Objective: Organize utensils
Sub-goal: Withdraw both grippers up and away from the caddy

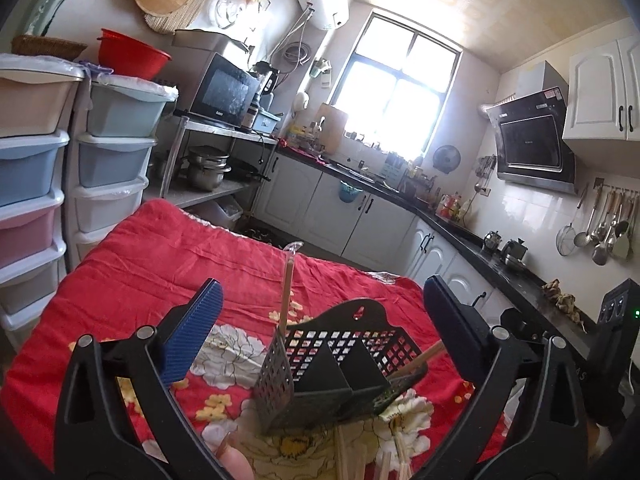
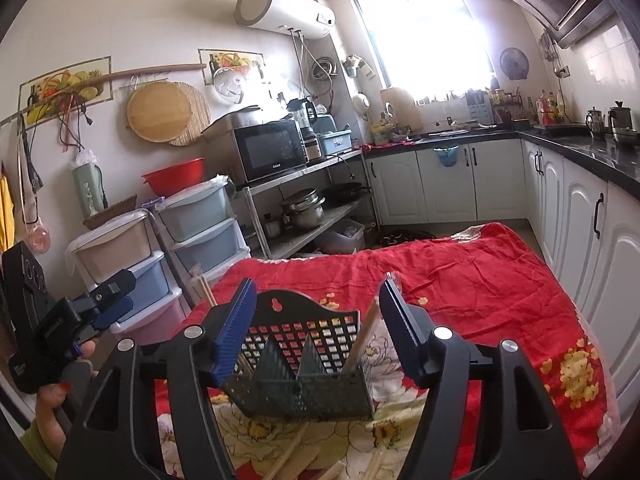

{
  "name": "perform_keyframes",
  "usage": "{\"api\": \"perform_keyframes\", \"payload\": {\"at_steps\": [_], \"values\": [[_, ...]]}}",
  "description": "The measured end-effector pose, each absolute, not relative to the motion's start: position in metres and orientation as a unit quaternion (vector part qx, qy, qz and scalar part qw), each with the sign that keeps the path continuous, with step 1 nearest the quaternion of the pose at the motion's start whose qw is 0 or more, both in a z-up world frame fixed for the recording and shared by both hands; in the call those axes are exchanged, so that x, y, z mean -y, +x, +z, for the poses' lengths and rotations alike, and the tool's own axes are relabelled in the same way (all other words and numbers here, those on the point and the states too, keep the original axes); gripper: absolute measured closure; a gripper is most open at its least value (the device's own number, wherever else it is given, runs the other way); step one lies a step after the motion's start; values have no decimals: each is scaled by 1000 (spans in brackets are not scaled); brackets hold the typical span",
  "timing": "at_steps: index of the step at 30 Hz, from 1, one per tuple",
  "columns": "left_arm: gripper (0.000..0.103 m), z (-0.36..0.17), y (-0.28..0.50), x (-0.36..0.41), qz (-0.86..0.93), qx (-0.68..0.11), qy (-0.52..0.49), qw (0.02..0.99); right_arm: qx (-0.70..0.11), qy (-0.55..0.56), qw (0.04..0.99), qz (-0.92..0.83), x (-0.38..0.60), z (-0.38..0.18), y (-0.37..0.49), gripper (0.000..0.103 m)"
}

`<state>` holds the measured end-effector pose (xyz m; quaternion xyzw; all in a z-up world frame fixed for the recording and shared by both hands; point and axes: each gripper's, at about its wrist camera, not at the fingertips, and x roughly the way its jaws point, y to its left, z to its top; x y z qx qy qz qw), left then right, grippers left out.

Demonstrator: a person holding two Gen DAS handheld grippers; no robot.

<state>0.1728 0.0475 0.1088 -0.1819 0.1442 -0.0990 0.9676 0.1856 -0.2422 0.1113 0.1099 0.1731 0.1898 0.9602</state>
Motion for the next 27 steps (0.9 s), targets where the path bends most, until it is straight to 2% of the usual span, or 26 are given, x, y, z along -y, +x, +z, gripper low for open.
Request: {"api": "perform_keyframes", "payload": {"at_steps": [27], "values": [[11, 77, 147, -33, -116, -190, -171, 960, -231, 42, 950, 207, 221, 79, 140, 40]]}}
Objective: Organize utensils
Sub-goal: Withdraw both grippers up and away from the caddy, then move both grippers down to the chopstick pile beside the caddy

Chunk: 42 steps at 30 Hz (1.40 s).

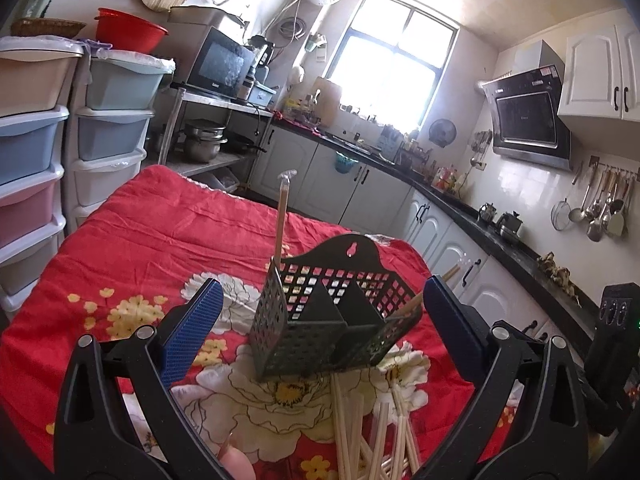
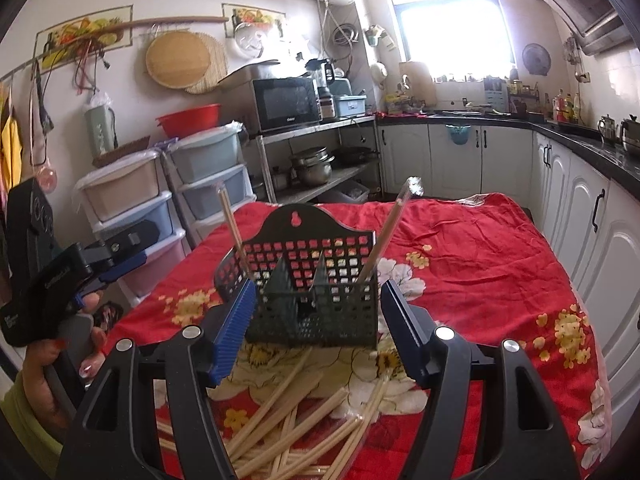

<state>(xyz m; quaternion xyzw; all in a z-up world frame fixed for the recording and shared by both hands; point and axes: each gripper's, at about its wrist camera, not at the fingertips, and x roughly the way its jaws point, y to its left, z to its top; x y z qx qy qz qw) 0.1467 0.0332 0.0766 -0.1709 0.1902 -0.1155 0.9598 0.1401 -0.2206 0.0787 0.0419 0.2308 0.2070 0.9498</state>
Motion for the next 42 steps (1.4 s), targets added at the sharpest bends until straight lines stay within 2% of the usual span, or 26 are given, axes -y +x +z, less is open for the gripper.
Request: {"api": "perform_keyframes", "payload": {"at_steps": [11, 41, 42], "values": [[11, 61, 149, -23, -125, -219, -153, 956, -263, 26, 940, 216, 213, 63, 135, 40], [11, -8, 194, 18, -161, -377, -102, 907, -355, 10, 905, 232, 206, 11, 145, 40], [14, -10, 196, 20, -164, -383, -101, 903, -359, 11, 904, 233, 206, 9, 146, 40]]}}
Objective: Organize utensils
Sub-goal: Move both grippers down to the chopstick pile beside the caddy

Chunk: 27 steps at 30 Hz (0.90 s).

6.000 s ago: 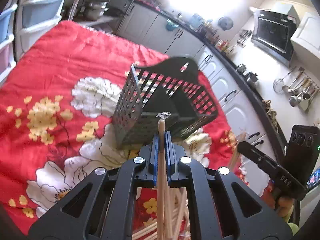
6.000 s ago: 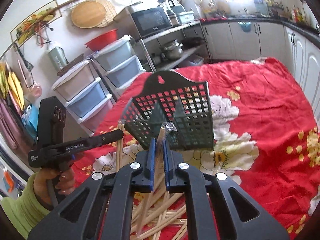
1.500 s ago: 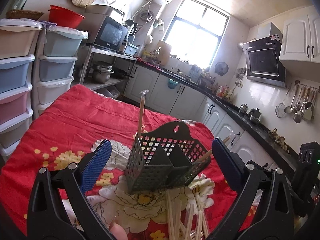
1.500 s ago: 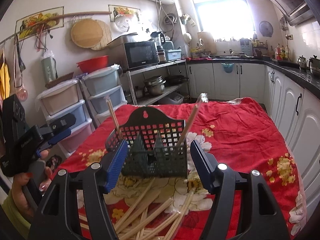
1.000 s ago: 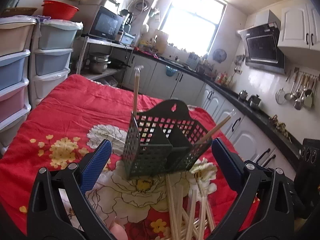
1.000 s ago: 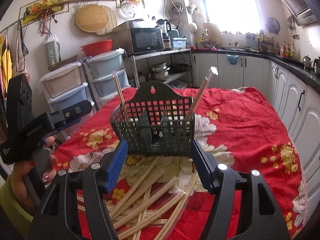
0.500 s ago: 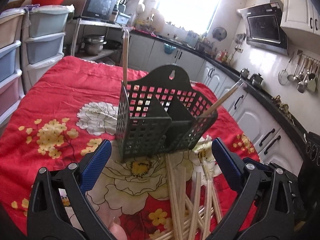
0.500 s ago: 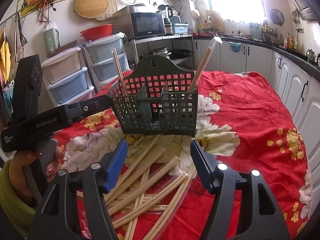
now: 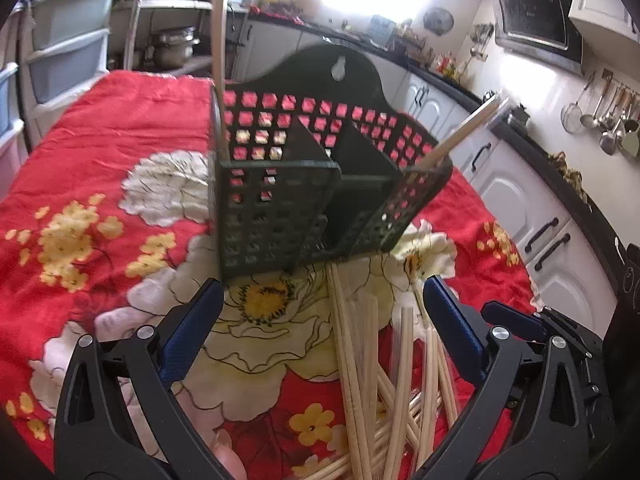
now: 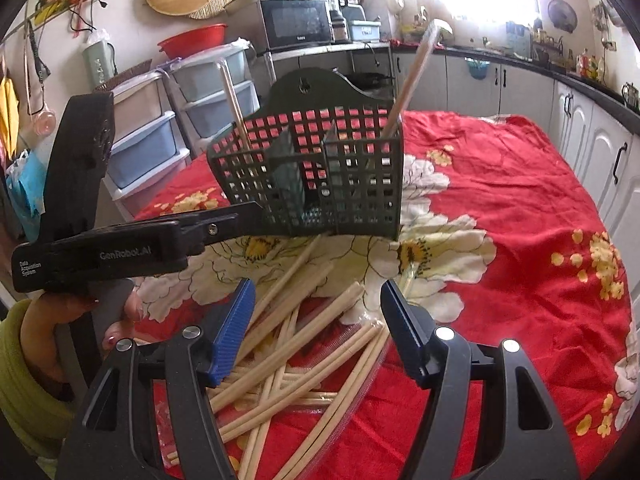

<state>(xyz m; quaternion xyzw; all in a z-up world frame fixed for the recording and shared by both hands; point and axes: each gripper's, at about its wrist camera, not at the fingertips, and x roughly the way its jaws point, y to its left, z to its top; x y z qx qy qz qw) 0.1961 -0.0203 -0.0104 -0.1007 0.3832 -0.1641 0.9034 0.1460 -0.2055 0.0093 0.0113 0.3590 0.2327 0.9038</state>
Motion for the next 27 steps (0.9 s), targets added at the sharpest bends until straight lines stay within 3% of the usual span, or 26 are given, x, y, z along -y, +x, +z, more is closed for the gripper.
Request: {"api": "perform_keyframes", "payload": {"at_steps": [7, 27], "values": [[31, -25, 212, 26, -169, -422, -103, 885, -383, 23, 893, 236, 206, -3, 155, 45], [54, -51, 241, 32, -183, -471, -143, 851, -442, 70, 862, 239, 207, -35, 193, 59]]}}
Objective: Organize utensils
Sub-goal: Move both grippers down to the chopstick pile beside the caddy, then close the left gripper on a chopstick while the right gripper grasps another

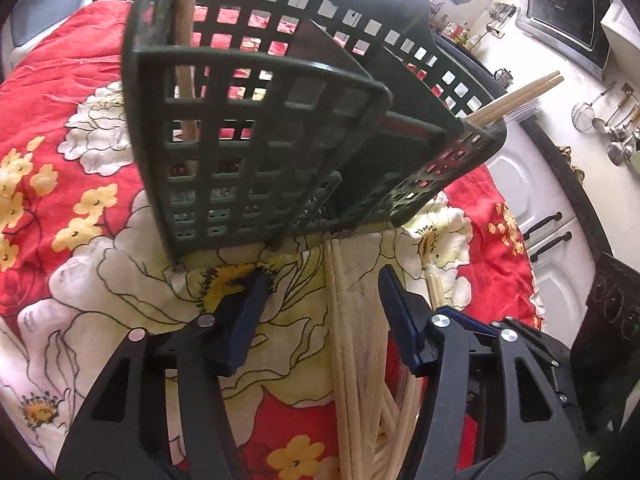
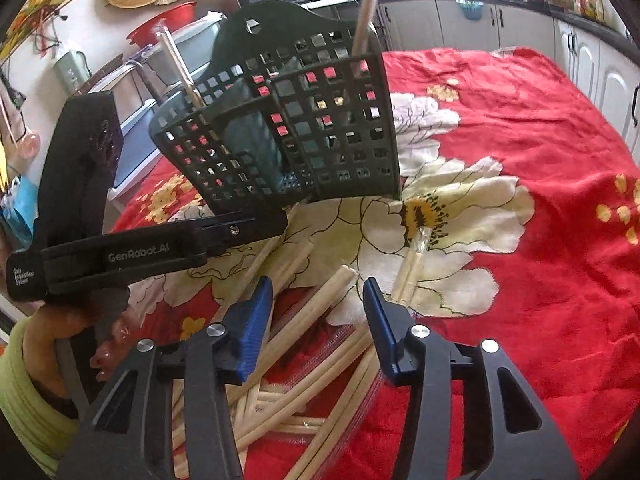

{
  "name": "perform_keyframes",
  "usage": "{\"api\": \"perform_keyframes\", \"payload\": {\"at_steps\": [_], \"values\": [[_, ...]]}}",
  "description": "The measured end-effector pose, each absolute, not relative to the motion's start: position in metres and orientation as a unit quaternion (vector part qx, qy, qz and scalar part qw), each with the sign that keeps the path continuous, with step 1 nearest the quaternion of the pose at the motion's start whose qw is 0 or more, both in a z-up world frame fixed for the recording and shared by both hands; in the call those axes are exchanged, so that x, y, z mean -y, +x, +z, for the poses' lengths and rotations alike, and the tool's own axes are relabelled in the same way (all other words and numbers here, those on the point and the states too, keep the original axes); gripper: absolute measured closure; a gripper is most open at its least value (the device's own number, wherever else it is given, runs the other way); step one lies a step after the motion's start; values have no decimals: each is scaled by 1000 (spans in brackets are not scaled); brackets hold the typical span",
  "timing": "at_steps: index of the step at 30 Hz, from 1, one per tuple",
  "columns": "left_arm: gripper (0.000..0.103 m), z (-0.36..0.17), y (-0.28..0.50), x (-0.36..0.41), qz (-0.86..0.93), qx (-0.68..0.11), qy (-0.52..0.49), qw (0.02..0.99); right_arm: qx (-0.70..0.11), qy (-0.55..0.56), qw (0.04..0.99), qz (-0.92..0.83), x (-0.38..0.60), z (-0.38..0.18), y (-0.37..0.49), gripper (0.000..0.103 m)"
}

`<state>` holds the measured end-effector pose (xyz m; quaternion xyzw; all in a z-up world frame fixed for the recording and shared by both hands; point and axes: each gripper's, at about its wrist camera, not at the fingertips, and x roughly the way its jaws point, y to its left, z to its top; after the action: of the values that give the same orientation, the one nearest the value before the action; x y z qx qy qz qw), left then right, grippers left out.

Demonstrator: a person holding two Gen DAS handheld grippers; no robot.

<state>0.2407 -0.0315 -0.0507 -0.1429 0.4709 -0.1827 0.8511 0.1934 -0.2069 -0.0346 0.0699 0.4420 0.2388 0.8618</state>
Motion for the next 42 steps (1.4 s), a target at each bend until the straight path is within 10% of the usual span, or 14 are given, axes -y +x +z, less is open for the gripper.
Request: {"api": "perform_keyframes", "payload": {"at_steps": [11, 42], "values": [[64, -58, 249, 36, -180, -477, -138, 849, -464, 111, 841, 253, 210, -45, 206, 82], [96, -49, 243, 2, -192, -463, -186, 845, -423, 136, 857, 260, 222, -14, 186, 92]]}}
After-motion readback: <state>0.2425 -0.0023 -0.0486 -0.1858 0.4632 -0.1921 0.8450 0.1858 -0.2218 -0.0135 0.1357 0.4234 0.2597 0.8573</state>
